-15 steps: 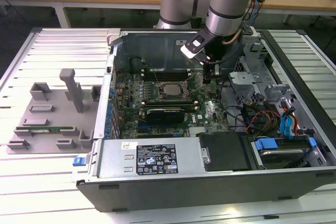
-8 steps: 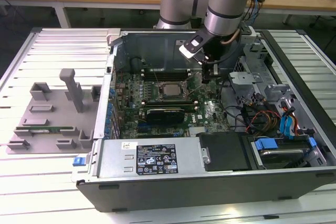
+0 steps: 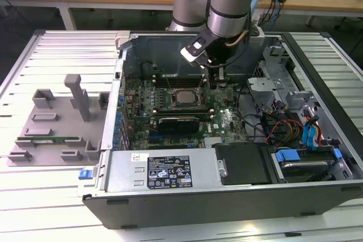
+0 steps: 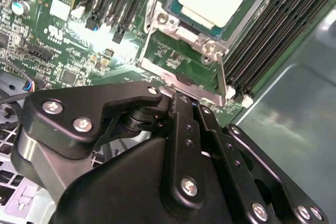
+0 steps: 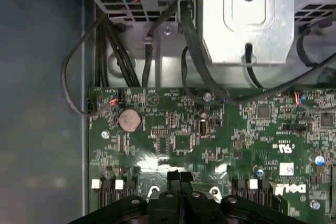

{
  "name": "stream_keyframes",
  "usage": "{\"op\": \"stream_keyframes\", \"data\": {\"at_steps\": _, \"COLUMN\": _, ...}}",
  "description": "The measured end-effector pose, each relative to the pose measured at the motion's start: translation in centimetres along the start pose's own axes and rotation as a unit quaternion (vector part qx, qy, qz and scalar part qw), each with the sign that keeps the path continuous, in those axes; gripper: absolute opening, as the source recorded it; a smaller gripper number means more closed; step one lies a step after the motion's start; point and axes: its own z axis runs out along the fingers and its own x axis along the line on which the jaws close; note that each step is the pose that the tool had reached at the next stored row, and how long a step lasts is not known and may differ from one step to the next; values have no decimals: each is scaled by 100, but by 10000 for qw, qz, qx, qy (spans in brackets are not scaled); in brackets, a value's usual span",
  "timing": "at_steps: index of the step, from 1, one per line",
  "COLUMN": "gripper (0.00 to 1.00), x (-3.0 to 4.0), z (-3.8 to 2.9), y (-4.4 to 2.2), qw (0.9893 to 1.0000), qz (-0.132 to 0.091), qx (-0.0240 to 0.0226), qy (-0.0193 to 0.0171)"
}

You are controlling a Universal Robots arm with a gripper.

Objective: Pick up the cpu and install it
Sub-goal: 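Close the cpu cover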

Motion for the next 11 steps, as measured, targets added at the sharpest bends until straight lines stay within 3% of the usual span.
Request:
{"op": "stream_keyframes", "data": {"at_steps": 4, "gripper": 11, "x": 13, "z": -5, "y": -70, "qw": 10000, "qz": 6, "qx": -19, "qy": 0}}
{"op": "stream_keyframes", "data": {"at_steps": 8, "gripper": 11, "x": 50, "z": -13, "y": -225, "qw": 10000, "qz": 23, "qx": -65, "qy": 0}}
{"op": "stream_keyframes", "data": {"at_steps": 11, "gripper": 11, "x": 62, "z": -14, "y": -295, "qw": 10000, "qz": 31, "qx": -85, "qy": 0}}
